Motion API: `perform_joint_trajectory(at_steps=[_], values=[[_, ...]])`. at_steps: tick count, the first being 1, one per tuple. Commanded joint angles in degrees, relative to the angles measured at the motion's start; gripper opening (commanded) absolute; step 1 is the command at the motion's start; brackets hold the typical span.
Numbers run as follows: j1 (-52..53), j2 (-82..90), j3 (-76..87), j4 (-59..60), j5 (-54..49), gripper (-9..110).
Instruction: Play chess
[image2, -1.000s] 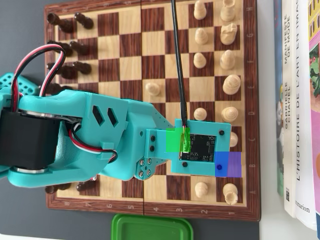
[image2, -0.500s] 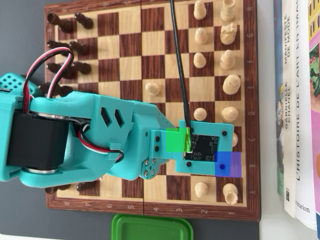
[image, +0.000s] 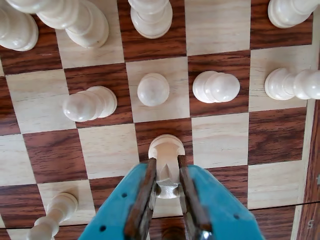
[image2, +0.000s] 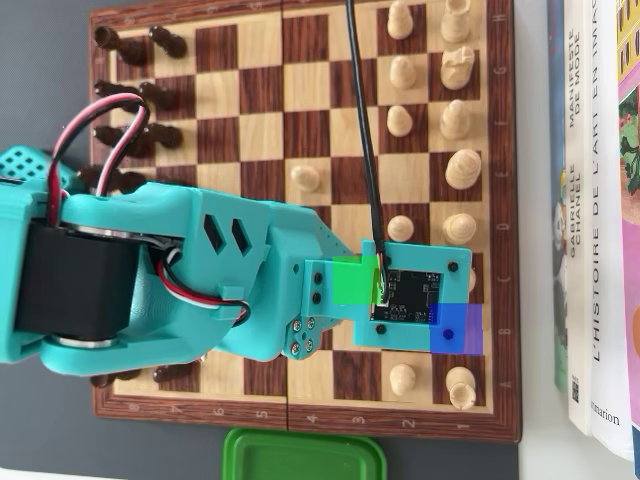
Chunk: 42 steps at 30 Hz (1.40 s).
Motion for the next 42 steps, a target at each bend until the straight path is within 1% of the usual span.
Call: perform_joint_trajectory(at_steps=[1,16,20,33,36,42], values=[[0.4,0.4,-2.1,-0.5,-0.3,4],[0.4,0.3,-2.1,-0.3,-0.3,4],[0.4,0.3,-2.1,-0.2,-0.3,8],[0.3,0.3,-2.1,0.1,-0.3,9],[-0.1,0.3,-2.1,0.1,-0.3,12],[-0.1,0.5,-2.3,0.1,-0.3,12]])
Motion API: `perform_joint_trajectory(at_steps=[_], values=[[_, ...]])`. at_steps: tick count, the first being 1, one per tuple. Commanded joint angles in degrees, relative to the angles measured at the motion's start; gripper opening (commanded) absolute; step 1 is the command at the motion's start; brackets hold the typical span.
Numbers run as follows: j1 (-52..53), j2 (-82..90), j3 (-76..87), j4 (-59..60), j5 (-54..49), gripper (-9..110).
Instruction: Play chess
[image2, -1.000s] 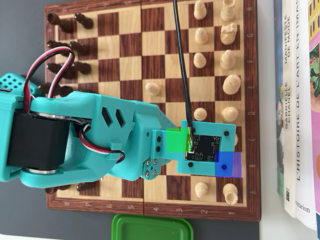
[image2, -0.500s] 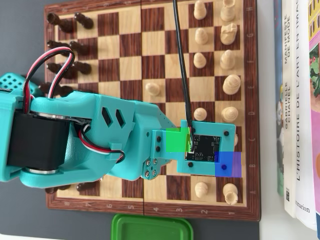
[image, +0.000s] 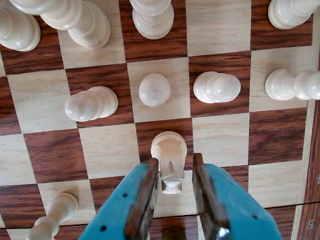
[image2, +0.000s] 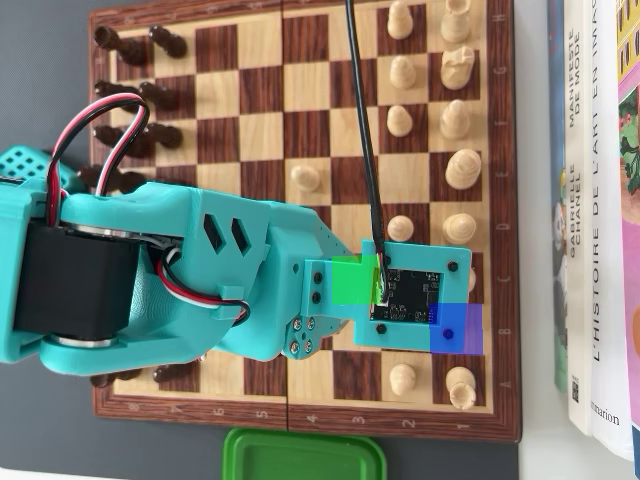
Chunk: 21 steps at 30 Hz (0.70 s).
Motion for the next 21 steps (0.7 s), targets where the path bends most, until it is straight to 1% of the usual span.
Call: perform_joint_trajectory(at_steps=[1,10,21], values=[[0.0,0.6,-2.3,0.1,-0.3,12],[-0.9,0.9,-2.9,0.1,-0.3,12],[-1.1,6.4,-2.5,0.1,-0.3,12]])
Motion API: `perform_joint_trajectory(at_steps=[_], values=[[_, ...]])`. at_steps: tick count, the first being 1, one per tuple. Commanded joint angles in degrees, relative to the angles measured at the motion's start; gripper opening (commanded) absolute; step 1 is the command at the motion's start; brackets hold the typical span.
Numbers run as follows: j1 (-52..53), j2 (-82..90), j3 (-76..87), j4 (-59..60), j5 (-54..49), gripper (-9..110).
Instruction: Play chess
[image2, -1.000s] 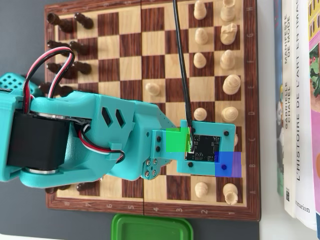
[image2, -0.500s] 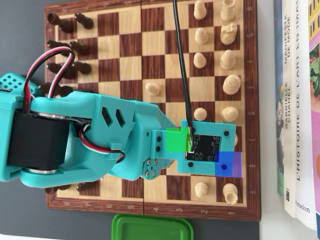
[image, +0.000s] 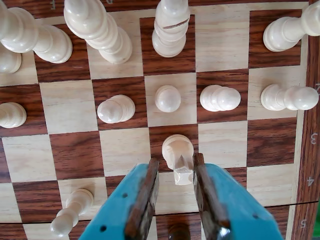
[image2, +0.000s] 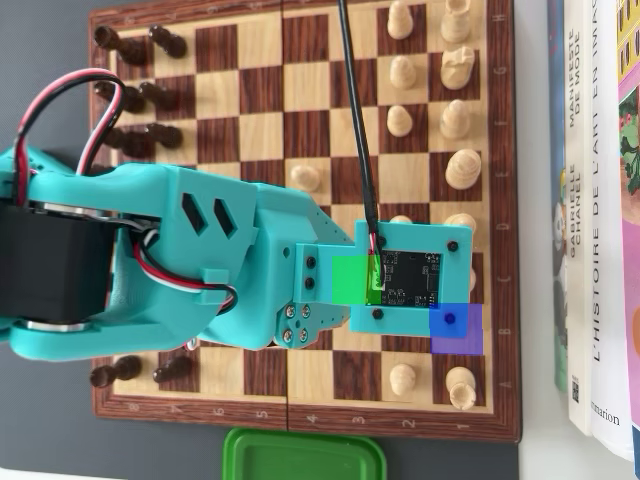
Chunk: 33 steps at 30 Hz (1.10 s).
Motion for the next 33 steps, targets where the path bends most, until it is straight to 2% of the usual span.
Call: perform_joint_trajectory(at_steps=[1,10,24,33], values=[[0.3,3.1,-2.5,0.1,-0.3,12],[1.0,8.3,-2.4,0.5,-0.3,12],[1.9,22.6,-2.2,8.8,-0.3,12],[2.5,34.2,2.6,8.3,0.0,12]])
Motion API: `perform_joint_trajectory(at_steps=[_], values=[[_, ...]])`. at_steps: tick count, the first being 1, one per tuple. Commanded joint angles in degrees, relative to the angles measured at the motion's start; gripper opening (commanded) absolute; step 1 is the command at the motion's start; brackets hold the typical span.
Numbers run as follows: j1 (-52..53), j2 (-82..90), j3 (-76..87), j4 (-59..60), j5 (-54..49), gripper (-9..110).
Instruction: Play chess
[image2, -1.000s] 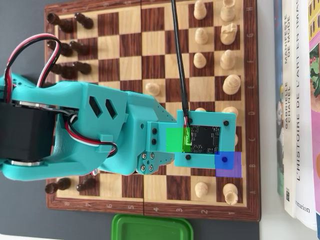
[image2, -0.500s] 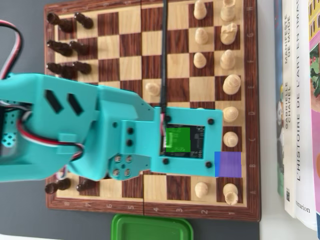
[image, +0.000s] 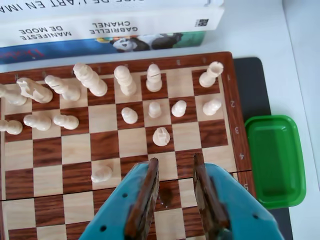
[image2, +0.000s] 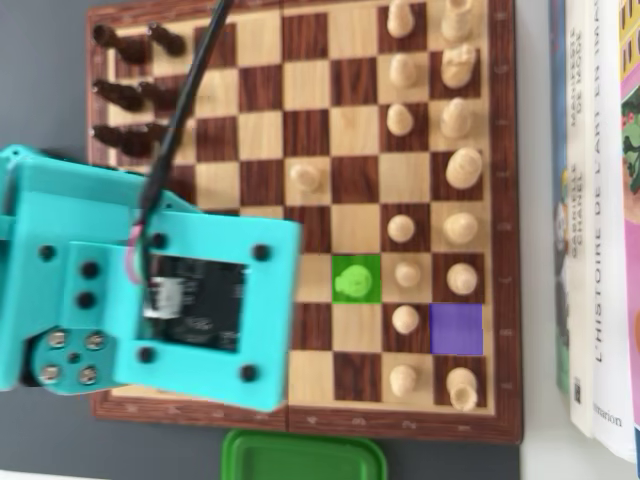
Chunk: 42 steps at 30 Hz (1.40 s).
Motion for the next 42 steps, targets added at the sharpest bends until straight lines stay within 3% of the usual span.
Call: perform_joint_trajectory(at_steps=[1,7,42], values=[[0.7,5.0,0.4,-0.4,0.2,11],[0.6,10.2,3.4,-2.1,0.0,11],[-4.7,39.9,49.1,-59.0,-0.2,11]])
